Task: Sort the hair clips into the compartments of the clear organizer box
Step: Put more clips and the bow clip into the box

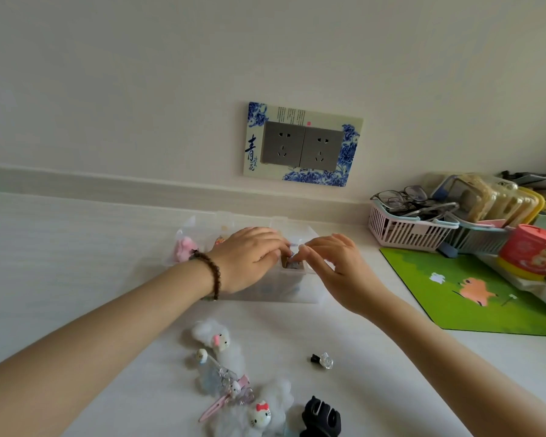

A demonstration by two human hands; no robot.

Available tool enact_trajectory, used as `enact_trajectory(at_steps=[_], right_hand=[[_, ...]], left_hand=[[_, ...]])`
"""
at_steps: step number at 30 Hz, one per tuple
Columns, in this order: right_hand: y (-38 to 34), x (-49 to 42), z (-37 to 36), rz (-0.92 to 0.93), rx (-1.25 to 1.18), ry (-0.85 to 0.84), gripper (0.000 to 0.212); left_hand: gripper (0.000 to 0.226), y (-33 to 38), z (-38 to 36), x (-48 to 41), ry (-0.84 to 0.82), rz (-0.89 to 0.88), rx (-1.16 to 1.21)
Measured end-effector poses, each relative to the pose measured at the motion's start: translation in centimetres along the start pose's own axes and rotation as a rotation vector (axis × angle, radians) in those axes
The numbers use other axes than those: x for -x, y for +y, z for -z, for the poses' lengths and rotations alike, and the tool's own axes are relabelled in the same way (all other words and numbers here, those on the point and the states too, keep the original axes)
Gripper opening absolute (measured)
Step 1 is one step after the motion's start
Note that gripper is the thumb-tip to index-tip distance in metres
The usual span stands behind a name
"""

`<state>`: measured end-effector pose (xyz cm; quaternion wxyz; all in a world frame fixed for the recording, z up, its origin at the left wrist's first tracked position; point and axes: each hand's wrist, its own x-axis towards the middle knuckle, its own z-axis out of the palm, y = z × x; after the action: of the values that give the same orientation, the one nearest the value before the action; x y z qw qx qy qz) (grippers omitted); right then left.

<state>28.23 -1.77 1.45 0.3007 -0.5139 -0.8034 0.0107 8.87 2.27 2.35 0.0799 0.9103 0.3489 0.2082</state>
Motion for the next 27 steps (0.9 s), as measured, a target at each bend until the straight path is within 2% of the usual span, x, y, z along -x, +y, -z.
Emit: enact_trajectory(at_steps=[4,6,8,11,13,16,20,27], right_hand=[[0.0,0.2,0.4,0.028,0.085,-0.084,0.061],[-0.4,0.4,0.9,0.052,0.118,-0.104,0.059],[-0.9,1.1,1.4,0.090,0.063,-0.055,0.052],[-1.6,3.3,2.5,0.060,-0.173,0.037,0.030],[-2.0,5.0,2.9,0.002,-0.248,-0.051,0.020],[-1.8,7.0,2.3,-0.085,-0.227,-0.256,0.020],[-1.3,8.0,1.3,-0.149,-0.294,-0.307,0.019],[-2.0,7.6,1.0,-0.142,-0.328,-0.280,0.019]], left_hand=[[0.035,0.7,0.3,-0.4,-0.069,0.037,-0.020],[0.033,0.8,0.2,-0.4,-0.083,0.042,-0.026],[0.033,0.6,-0.1,0.1,-0.043,0.034,-0.028],[0.052,0.1,-0.1,2.0,0.048,0.023,-0.016],[0.057,0.2,-0.1,3.6,0.137,-0.012,-0.008],[0.059,0.3,-0.3,5.8,0.195,0.002,-0.028],[0.069,-0.6,-0.7,7.3,0.224,0.041,-0.055],[0.053,-1.8,-0.7,8.4,0.263,0.089,-0.068]])
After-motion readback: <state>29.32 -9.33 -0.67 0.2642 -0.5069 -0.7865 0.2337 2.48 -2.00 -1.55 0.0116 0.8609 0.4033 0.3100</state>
